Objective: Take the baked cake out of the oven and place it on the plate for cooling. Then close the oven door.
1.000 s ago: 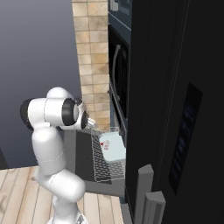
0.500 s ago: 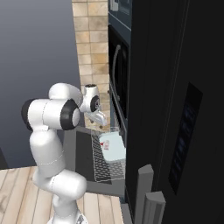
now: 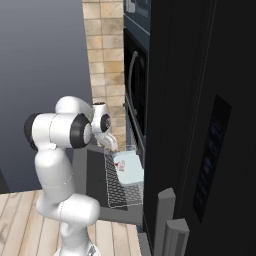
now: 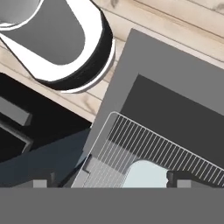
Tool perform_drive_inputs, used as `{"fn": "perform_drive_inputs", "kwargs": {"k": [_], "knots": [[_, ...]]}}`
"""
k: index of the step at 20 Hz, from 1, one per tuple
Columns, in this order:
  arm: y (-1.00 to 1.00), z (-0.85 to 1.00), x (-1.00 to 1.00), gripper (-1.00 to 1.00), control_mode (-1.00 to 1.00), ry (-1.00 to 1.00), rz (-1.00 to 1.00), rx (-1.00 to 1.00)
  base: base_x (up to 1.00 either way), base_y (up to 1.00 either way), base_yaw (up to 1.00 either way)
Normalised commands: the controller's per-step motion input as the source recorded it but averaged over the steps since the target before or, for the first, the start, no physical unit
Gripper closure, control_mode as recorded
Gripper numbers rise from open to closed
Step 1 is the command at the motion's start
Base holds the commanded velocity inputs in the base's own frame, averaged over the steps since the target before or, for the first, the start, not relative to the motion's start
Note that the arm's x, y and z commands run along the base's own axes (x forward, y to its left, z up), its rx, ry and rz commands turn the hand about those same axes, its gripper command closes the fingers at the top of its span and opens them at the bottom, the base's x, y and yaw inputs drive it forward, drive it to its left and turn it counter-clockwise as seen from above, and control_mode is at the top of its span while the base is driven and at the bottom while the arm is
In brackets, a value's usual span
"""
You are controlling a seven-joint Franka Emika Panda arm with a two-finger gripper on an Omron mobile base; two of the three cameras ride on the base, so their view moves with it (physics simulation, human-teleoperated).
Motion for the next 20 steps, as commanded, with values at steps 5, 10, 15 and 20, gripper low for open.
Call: {"fn": "perform_drive_inputs", "kwargs": {"k": [5,10,15,20], "knots": [[0.0,-0.59,0.0,-1.0,-1.0,-0.12,0.0,0.0,0.0,0.0,0.0],[0.0,-0.33,0.4,-1.0,-1.0,-0.07,0.01,0.0,0.0,0.0,0.0],[0.0,-0.17,0.58,-1.0,-1.0,-0.08,0.02,0.0,0.0,0.0,0.0],[0.0,-0.24,0.63,-1.0,-1.0,0.0,0.01,0.0,0.0,0.0,0.0]]}}
